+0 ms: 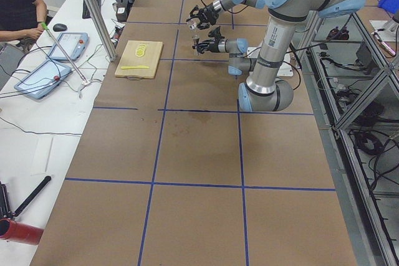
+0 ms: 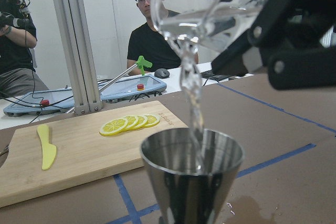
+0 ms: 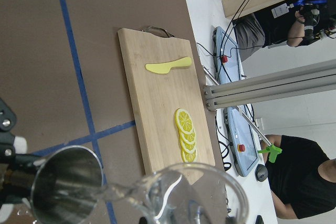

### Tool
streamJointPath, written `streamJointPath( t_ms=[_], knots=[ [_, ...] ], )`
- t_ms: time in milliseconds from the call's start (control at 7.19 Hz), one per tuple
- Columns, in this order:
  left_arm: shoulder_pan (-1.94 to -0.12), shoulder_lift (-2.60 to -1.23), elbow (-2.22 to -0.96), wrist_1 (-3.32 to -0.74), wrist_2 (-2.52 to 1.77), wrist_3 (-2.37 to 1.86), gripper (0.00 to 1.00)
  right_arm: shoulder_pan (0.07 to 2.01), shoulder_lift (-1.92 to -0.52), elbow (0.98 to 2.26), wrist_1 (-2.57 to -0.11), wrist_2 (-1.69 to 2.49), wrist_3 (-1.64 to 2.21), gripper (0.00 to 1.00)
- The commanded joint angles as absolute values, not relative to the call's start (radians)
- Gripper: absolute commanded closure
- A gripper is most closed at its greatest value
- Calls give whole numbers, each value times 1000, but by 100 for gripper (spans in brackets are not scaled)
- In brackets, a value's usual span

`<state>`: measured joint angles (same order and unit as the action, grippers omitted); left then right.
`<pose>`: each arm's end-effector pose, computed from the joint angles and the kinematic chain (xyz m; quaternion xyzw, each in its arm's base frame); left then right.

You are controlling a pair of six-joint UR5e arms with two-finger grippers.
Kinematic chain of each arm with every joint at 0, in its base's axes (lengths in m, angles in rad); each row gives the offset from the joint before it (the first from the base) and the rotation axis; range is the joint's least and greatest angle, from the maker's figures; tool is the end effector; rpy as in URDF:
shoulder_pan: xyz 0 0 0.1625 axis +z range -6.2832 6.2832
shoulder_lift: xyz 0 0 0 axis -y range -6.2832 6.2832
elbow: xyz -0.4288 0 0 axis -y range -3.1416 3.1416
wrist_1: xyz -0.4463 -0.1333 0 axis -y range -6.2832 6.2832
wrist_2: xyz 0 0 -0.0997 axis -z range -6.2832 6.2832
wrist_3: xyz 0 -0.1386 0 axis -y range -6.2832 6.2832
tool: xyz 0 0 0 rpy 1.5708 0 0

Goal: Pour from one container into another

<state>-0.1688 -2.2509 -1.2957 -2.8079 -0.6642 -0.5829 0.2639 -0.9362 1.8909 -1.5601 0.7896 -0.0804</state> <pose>0.7065 -0.3663 0.2145 0.6096 0.3878 -0.0501 0.6896 -0.5671 -0.3924 0.1176 0.5451 0.0288 -0.3878 0.7428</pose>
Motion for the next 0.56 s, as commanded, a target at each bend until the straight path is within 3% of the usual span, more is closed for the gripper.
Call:
streamJointPath(
  t_ms=[0, 417],
  knots=[
    [-169, -2250, -1296, -2809, -664, -583, 100, 264, -933, 1888, -1560, 788, -112, 100],
    [-169, -2250, -1298, -2807, -664, -583, 100, 264, -920, 1882, -1560, 787, -144, 100]
  ],
)
